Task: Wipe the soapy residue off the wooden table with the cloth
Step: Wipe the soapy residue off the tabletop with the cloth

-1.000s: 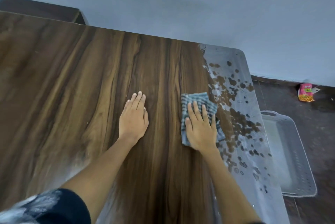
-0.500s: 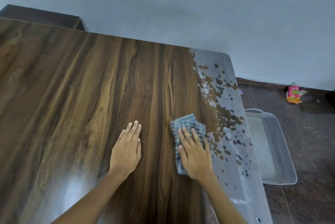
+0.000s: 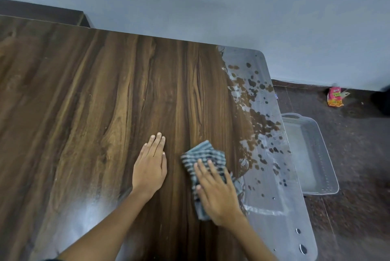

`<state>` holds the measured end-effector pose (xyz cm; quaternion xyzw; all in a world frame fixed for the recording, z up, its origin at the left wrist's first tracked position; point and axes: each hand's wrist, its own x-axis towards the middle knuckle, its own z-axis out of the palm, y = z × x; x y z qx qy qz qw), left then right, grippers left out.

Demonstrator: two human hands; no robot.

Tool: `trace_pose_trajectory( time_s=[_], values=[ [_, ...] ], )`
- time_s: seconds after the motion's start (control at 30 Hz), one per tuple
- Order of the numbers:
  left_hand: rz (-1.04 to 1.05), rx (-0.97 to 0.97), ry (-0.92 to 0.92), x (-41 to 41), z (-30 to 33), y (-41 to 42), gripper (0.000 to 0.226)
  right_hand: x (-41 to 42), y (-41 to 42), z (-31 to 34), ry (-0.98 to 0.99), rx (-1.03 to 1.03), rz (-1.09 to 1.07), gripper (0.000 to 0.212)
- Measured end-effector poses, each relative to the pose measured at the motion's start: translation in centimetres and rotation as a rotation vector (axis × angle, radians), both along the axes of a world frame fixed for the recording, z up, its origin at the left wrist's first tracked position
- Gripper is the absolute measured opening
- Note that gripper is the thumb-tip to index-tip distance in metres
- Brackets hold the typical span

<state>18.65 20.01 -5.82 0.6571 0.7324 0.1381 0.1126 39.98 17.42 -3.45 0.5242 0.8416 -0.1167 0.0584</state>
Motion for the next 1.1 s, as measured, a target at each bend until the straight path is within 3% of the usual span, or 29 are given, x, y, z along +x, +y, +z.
trace_pose_trajectory(
  time_s=[0.13, 0.23, 0.37, 0.5, 0.63, 0.77, 0.93, 1.1],
  values=[
    [-0.012, 0.004, 0.002, 0.0, 0.1, -0.3, 0.053, -1.2, 6.5, 0.4, -0.028, -0.035, -0.184, 0.061],
    [-0.017, 0.003, 0.002, 0.0, 0.1, -1.0, 0.052, -5.3, 8.1, 0.6, -0.012, -0.066, -0.254, 0.055],
    [-0.049, 0.000, -0.018, -0.2, -0.2, -2.4, 0.053, -7.8, 1.4, 0.6, 0.094, -0.063, -0.102, 0.053],
    [-0.086, 0.020, -0.028, -0.5, -0.4, -4.1, 0.053, -4.3, -7.1, 0.6, 0.056, -0.039, -0.013, 0.051],
    [-0.110, 0.038, -0.053, -0.5, -0.4, -6.2, 0.050, 0.5, -6.7, 1.3, -0.018, -0.092, -0.217, 0.054],
    [-0.100, 0.036, -0.064, -0.3, -0.3, -8.1, 0.050, -2.9, -0.9, 1.2, -0.011, -0.137, -0.408, 0.057],
    [-0.063, 0.023, -0.086, 0.1, -0.4, -8.6, 0.054, -7.9, -4.5, 0.5, 0.077, -0.091, -0.164, 0.054],
    [0.016, 0.048, -0.087, 1.4, -0.5, -9.5, 0.046, -1.9, -13.3, 0.8, 0.040, -0.053, 0.054, 0.050]
  ],
)
